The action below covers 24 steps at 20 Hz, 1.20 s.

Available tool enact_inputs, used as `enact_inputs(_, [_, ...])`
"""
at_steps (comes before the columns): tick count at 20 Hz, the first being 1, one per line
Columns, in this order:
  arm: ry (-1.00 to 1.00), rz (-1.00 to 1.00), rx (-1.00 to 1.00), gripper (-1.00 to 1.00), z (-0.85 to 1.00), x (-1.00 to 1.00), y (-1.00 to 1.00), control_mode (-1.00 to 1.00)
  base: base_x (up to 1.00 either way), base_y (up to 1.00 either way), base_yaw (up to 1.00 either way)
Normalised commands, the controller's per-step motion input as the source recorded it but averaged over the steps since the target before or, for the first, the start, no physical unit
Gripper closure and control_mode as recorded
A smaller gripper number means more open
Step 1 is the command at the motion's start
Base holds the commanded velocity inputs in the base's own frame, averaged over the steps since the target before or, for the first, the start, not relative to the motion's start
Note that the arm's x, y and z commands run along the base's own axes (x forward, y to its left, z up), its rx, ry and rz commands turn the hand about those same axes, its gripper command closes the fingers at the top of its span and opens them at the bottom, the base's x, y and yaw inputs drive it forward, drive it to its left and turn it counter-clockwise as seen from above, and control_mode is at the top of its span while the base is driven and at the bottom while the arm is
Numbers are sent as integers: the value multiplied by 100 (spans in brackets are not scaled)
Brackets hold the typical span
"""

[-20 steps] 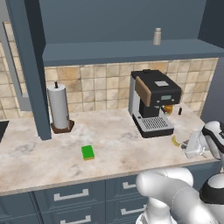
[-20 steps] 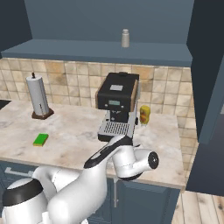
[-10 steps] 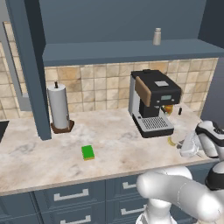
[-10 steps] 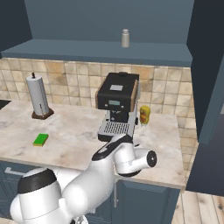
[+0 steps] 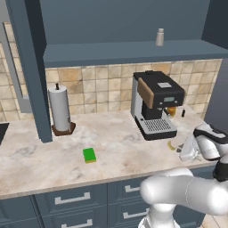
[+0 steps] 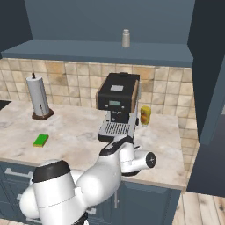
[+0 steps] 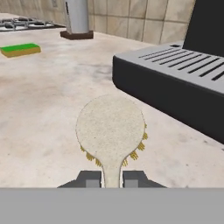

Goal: Pick the sponge and dish brush from the cabinet and place them on the counter.

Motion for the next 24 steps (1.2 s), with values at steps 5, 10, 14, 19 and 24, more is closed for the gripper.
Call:
enact_inputs(5, [0, 0, -2, 100, -26, 23, 0, -100, 0, 0, 0])
enact_inputs(10, [0, 0, -3, 100, -22, 30, 0, -100, 0, 0, 0])
enact_inputs(14, [0, 0, 0, 100, -19, 21, 0, -100, 0, 0, 0])
enact_inputs(19, [1, 0, 0, -100, -16, 16, 1, -100, 0, 0, 0])
enact_inputs(24, [1, 0, 0, -100, -16, 13, 0, -100, 0, 0, 0])
